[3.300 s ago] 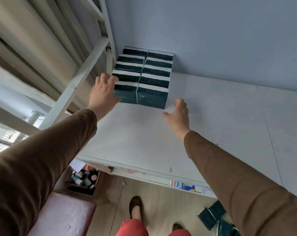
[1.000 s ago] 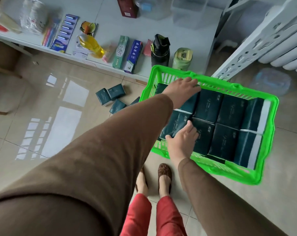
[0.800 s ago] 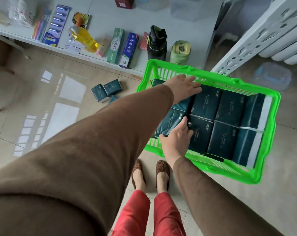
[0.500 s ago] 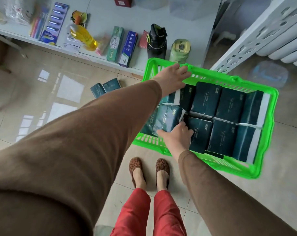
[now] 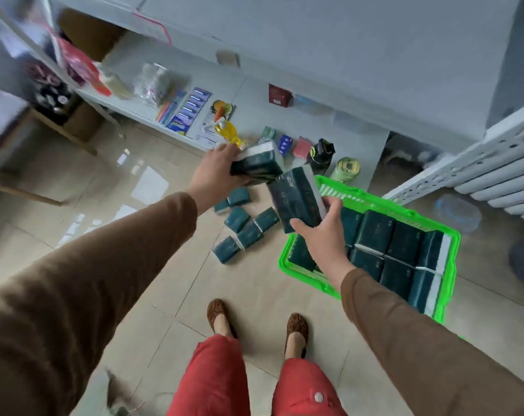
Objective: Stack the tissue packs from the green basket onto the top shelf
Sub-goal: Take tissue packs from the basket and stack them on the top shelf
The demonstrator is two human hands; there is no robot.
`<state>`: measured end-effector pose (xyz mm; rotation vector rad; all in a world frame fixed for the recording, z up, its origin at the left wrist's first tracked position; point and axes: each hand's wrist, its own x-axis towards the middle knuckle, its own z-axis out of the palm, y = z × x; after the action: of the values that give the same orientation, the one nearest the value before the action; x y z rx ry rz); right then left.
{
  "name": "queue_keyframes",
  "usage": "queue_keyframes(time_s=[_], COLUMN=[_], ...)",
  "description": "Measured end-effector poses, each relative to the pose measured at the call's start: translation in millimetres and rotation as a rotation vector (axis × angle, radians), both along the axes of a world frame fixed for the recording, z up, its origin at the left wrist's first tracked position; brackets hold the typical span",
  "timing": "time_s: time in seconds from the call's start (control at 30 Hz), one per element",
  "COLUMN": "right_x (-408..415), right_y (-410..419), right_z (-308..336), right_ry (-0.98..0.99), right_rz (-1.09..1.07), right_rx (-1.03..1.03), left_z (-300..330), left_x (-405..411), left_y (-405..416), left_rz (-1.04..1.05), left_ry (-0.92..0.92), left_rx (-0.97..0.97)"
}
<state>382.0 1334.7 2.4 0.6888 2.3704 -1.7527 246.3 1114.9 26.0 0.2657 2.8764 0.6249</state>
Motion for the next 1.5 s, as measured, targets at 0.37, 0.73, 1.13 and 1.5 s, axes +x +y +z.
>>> queue_keyframes(time_s=[0.37, 0.73, 1.13, 1.5], right_x=[-186.6, -359.5, -624.1, -769.9], right_y=[-259.9, -391.0, -474.6, -560.4], right_z=[134.7, 164.1, 154.2, 122.6], right_ry=[0.225, 0.261, 0.28, 0.228], right_rz=[0.118, 0.185, 0.169, 0.123], right_rx=[-0.109, -0.05, -0.017, 0.147], left_z=[131.9, 180.9, 185.3, 159.5], left_x=[-114.8, -297.2, -534.5, -726.2], left_y=[-318.0, -473.5, -567.0, -628.0], left_rz=[0.288, 0.183, 0.209, 0.018], left_ry=[0.122, 0.23, 0.222, 0.24], left_rx=[0.154, 0.049, -0.087, -0.108])
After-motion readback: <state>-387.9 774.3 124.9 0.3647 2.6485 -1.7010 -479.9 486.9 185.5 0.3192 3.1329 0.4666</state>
